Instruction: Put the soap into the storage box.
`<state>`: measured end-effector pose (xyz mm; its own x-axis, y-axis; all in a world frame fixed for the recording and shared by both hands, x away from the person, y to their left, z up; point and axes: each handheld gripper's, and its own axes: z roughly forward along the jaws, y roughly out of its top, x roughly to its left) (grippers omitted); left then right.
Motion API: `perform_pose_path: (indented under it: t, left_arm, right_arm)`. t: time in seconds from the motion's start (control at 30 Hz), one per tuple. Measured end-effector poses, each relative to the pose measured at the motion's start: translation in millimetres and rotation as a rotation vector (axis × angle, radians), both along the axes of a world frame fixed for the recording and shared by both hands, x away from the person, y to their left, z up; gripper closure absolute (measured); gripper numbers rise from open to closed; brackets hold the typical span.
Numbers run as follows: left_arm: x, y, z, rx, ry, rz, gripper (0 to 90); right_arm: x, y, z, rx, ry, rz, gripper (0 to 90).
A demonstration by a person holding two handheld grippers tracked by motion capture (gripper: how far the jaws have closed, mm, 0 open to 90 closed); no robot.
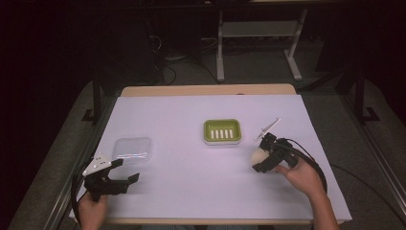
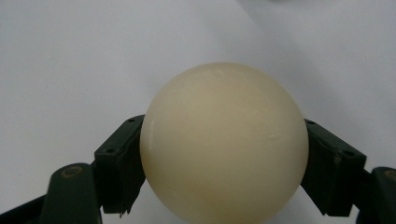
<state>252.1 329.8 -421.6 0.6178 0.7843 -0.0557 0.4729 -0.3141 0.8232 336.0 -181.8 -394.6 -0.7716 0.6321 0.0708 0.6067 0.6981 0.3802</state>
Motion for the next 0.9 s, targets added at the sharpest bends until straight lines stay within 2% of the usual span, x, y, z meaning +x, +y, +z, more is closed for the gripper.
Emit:
perform_pose_path:
  t: [0.53, 0.9]
  left_arm:
    - [-0.5, 0.3, 0.2, -0.009, -0.003, 0.005, 12.9]
    - [-0.7, 1.5, 0.5, -0.008, 0.003, 0.007, 12.9]
  right_arm:
    - [12.1, 21.4, 13.3, 0.007, 0.001, 0.062, 23.6]
    - [22.1, 32.9, 20.9, 0.008, 0.009, 0.081, 23.5]
